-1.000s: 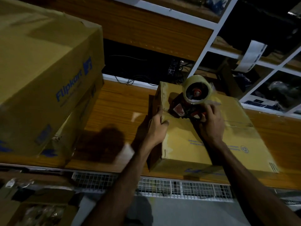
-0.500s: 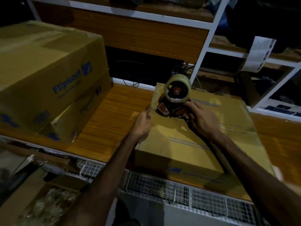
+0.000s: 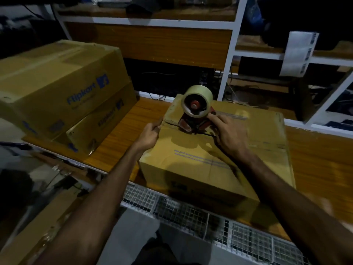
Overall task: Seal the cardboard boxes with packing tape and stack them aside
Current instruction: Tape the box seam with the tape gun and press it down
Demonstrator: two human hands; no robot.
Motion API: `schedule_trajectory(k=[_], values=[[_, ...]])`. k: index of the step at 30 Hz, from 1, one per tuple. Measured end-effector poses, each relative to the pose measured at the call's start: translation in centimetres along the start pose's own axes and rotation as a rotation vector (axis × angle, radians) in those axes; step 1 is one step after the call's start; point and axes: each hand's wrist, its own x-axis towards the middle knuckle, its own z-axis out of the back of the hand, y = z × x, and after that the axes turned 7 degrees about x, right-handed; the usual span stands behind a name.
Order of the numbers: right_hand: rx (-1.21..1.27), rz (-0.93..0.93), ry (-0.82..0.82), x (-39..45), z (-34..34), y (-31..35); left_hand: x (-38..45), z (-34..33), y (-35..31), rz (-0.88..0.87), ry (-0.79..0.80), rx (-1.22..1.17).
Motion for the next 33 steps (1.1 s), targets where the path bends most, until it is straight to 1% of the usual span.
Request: schedule_trajectory(k=[3,5,8,12,14,15,16,18,20,24,26,30,33], values=[[-0.024,-0.043,0.029,-2.1,1.8,-3.3,0.0,-0.2,-0.2,0.022,-0.049,0.028],[-0.045,-0.097,0.003,-4.1,3.6,-5.6,0.3,-0.3,0.1,0.034,-0.068,0.023],[-0.075,-0.124,-0.036,-7.1,6.2,-8.6,-0.2,-0.6,-0.8,0.024,-0.045,0.033],[-0.084,-0.119,-0.077,-9.0,7.4,-9.8,0.2,-1.2,-0.3,0.031,-0.060,0.048],[-0.041,-0.109,-0.094,-9.1,7.1,-9.7,0.4,-1.2,0.3,0.024,-0.082,0.179],[-0.024,-0.093,-0.093,-9.1,6.9,-9.6,0.6,-1.1,0.4,0.006,-0.082,0.297],[-0.019,-0.070,-0.085,-9.1,6.7,-9.6,0.7,-1.1,0.5,-0.030,-0.069,0.447],[-0.015,-0.041,-0.079,-9.2,6.5,-9.5,0.7,-2.0,-0.3,-0.156,-0.033,0.781],[0.005,-0.048,-0.098,-9.1,6.6,-9.7,0.3,-4.0,-1.7,-0.252,0.002,0.956],[0.019,-0.051,-0.096,-9.2,6.5,-9.9,-1.3,-9.6,-5.1,-0.326,0.092,0.950],[0.027,-0.054,-0.104,-9.2,6.5,-9.8,-1.4,-11.2,-5.9,-0.331,0.112,0.910],[0.009,-0.061,-0.122,-9.2,6.6,-9.7,-1.1,-11.3,-5.3,-0.295,0.075,0.901],[0.012,-0.124,-0.187,-9.3,6.6,-9.7,-0.8,-10.7,-4.5,-0.287,0.048,0.922]])
